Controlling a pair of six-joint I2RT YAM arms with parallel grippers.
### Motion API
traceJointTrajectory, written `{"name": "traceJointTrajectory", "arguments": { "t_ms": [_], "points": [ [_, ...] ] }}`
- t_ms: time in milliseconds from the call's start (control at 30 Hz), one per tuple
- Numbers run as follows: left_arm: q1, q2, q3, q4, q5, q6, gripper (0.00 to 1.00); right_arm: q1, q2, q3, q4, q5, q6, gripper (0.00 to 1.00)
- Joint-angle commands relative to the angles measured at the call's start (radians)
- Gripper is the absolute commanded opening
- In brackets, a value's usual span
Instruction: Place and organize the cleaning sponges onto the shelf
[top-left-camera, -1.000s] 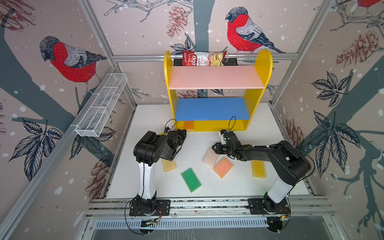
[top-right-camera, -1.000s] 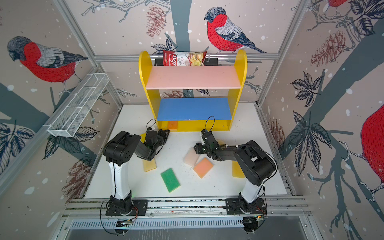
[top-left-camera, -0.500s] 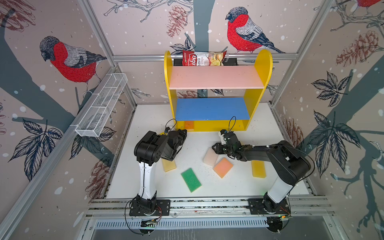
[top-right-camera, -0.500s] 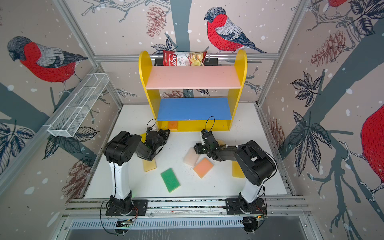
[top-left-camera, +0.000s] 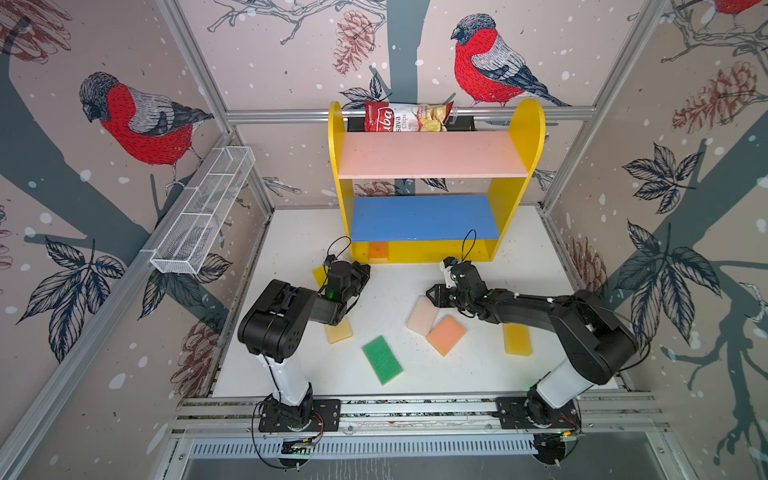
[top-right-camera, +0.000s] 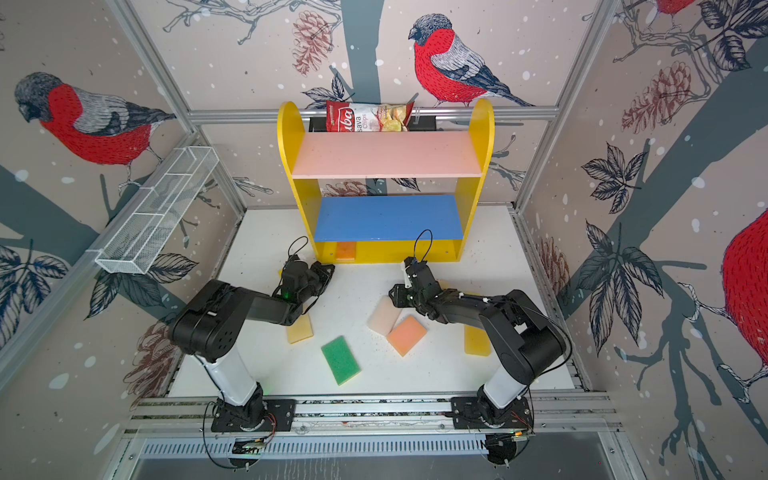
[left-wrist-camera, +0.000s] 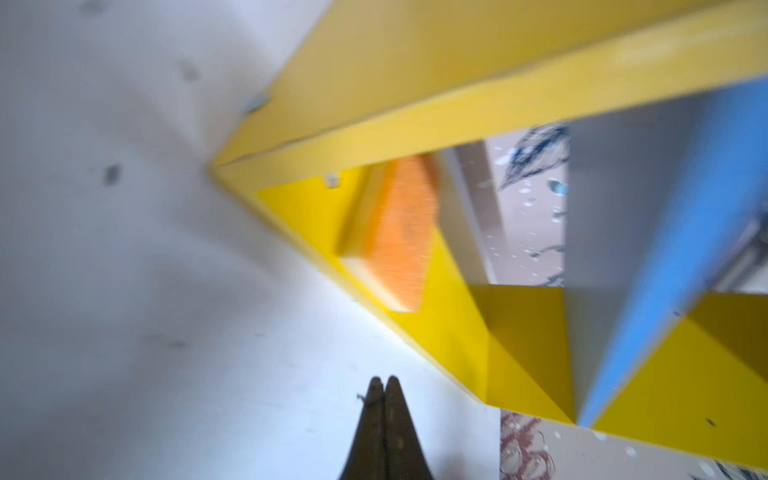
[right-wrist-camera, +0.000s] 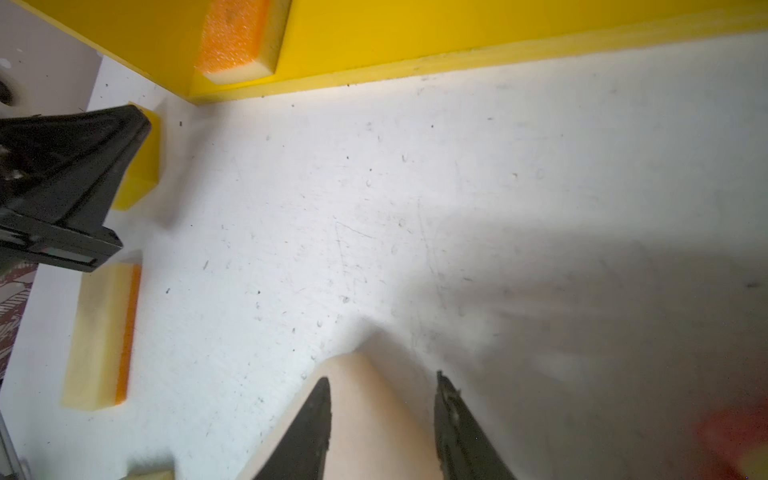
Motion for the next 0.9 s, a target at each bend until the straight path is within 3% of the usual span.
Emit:
{"name": "traceJointTrajectory", "arguments": {
  "t_ms": [0,267,433,600,700,867],
  "points": [
    [0.009,-0.086,0.008,-0.136,0.012,0.083,0.04,0.009,-0.036,-0.002,-0.022,0.015,-0.001,0.42],
    [0.004,-0.319,-0.005,-0.364,-0.048,0.132,0.14,0.034,-0.153,-0.038,-0.103,0.09,0.027,0.46],
    [-0.039,-0.533,-0.008,-0.554,-0.154,0.212,0.25,0.034,-0.294,-0.124,-0.131,0.13,0.066,0.54],
    [-0.139,-0.77,-0.011,-0.737,-0.306,0.307,0.42,0.034,-0.455,-0.216,-0.171,0.151,0.121,0.61],
    [-0.188,-0.889,-0.066,-0.798,-0.341,0.292,0.49,0.034,-0.521,-0.247,-0.244,0.18,0.133,0.63],
    [-0.283,-1.02,-0.21,-0.844,-0.363,0.211,0.51,0.031,-0.629,-0.316,-0.325,0.164,0.167,0.66]
  ]
}}
